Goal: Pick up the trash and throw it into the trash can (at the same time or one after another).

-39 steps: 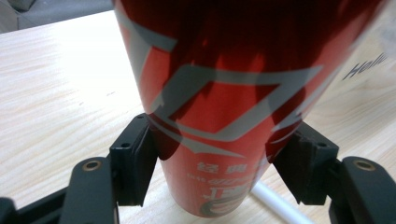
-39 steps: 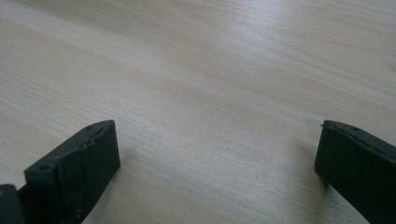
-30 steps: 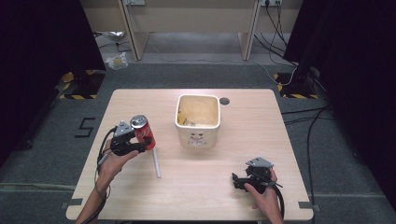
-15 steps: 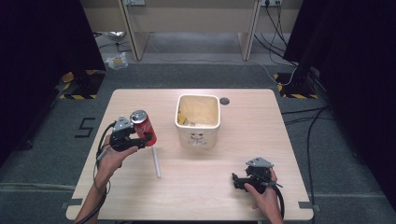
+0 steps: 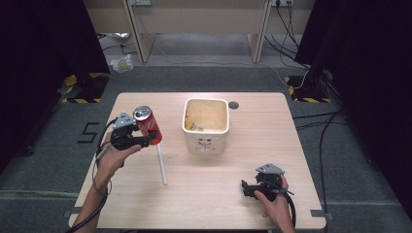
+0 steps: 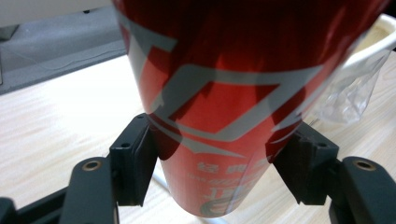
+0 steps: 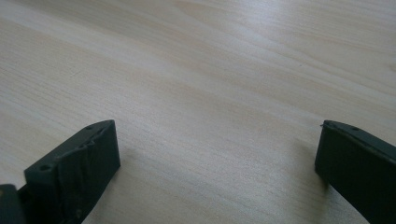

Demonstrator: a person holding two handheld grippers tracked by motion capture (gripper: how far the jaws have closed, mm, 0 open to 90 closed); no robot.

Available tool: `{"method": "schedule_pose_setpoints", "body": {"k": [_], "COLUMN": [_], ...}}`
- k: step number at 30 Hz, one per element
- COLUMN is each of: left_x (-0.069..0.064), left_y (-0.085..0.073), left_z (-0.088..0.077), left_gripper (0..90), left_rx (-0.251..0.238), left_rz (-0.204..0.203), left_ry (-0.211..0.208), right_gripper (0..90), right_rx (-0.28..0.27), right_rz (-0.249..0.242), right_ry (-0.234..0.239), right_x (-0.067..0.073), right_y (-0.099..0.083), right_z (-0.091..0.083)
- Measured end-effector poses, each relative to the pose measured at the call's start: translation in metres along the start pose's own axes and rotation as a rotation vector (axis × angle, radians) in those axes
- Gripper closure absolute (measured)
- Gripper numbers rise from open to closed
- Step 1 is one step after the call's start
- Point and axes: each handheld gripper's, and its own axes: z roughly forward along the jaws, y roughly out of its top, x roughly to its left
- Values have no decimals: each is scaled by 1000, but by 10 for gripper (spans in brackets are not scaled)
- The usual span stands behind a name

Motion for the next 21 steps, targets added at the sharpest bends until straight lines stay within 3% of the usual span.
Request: {"method": "schedule_pose_setpoints", "body": {"k": [13,21], "left_x": [-8,-11], "left_y": [28,54], "left_z": [-3,-4], "left_gripper": [343,343], "left_rx": [-14,-32], "left_rz": [36,45], "left_ry": [-47,-88], "right_gripper": [2,2], "right_rx": [-1,0], "right_rz": [0,-2], "right_ry": [0,0], "right_x": [0,0], "right_y": [0,0], "right_z": [0,0]}}
